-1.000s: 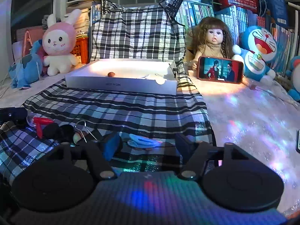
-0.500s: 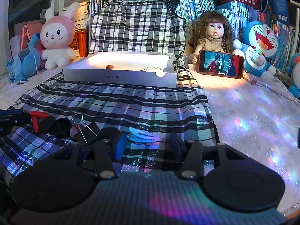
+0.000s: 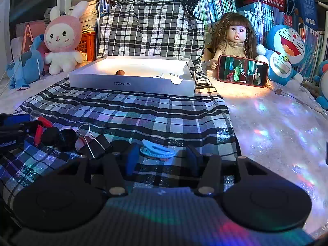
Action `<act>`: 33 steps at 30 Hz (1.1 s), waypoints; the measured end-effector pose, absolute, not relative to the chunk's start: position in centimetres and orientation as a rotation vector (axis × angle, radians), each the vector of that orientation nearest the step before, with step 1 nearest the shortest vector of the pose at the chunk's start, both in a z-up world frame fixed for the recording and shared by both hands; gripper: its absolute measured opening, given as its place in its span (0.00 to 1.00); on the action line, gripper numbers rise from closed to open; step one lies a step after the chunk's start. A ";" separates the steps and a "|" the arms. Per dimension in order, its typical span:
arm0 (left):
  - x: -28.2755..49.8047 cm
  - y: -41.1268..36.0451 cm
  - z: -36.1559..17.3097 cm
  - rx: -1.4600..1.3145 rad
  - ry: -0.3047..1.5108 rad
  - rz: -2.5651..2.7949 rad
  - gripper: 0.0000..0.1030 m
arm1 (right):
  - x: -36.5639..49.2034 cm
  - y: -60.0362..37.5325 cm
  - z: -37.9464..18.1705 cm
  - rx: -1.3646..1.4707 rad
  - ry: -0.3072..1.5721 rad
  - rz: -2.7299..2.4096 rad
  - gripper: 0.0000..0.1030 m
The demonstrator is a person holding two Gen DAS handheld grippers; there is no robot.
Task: Organize rigid objects
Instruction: 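Grasp the clear plastic cup with the left tool while the right tool grasps a light blue hair clip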
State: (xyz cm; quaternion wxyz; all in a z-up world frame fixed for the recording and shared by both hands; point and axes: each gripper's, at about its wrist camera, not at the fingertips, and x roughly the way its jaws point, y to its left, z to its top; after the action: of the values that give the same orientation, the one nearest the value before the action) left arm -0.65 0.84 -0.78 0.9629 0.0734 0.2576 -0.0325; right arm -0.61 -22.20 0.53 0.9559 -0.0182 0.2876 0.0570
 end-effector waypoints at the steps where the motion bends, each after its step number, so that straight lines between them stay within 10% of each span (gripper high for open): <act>1: -0.5 0.8 -0.8 0.154 0.521 -0.061 0.31 | -0.6 -22.2 0.5 -0.037 0.584 0.116 0.55; 33: 2.6 1.7 -0.1 0.087 0.510 0.001 0.41 | -0.3 -22.1 0.4 -0.038 0.583 0.116 0.59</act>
State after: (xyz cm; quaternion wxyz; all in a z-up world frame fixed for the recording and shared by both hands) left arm 2.58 1.74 -0.10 0.9667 0.0430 0.2524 0.0003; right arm -0.31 -22.10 0.43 0.9560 -0.0186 0.2872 0.0569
